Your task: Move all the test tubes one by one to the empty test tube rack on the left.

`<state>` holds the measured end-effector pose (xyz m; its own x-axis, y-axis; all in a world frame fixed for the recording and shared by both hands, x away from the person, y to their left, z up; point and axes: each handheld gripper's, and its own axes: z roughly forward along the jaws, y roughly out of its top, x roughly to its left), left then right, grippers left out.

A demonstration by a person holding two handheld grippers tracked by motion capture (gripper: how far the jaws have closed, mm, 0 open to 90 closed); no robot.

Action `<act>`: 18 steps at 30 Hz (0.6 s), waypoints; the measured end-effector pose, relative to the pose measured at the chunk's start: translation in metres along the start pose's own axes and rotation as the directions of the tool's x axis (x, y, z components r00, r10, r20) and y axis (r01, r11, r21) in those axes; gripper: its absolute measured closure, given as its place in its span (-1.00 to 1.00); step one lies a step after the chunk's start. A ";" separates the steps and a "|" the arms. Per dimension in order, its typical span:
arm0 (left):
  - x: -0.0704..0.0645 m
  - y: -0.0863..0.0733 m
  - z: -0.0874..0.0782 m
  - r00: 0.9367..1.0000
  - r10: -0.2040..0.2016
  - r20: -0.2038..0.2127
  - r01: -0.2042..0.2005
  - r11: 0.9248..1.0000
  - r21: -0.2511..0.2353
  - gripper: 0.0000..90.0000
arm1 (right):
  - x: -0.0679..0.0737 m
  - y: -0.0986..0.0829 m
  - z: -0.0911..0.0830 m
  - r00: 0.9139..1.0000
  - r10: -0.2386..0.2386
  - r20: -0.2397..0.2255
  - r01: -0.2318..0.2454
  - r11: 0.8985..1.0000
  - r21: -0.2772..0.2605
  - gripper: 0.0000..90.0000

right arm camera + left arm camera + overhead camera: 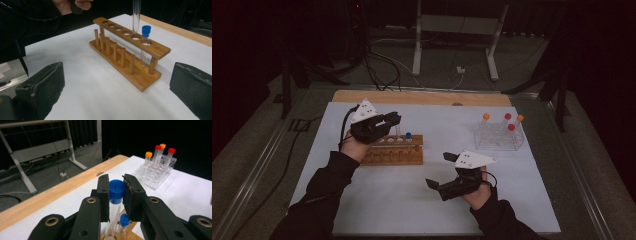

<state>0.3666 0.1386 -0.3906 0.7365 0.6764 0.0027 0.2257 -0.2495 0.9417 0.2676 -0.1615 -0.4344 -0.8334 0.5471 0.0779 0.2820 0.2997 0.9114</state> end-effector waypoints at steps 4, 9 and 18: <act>0.001 -0.009 0.008 1.000 -0.017 0.001 0.017 1.000 0.025 0.72 | -0.001 0.000 -0.001 1.000 0.004 0.003 -0.004 1.000 0.000 -1.00; 0.001 -0.024 0.017 1.000 -0.024 0.003 0.024 0.998 0.057 0.72 | -0.001 0.000 -0.002 1.000 0.000 0.002 0.000 1.000 0.003 -1.00; -0.003 -0.044 0.025 1.000 -0.031 -0.004 0.031 0.994 0.105 0.71 | -0.001 0.000 -0.002 1.000 0.000 -0.002 0.000 1.000 0.001 -1.00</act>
<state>0.3703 0.1303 -0.4403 0.7263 0.6869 -0.0249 0.3141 -0.2995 0.9009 0.2673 -0.1636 -0.4338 -0.8343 0.5457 0.0784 0.2824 0.3007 0.9110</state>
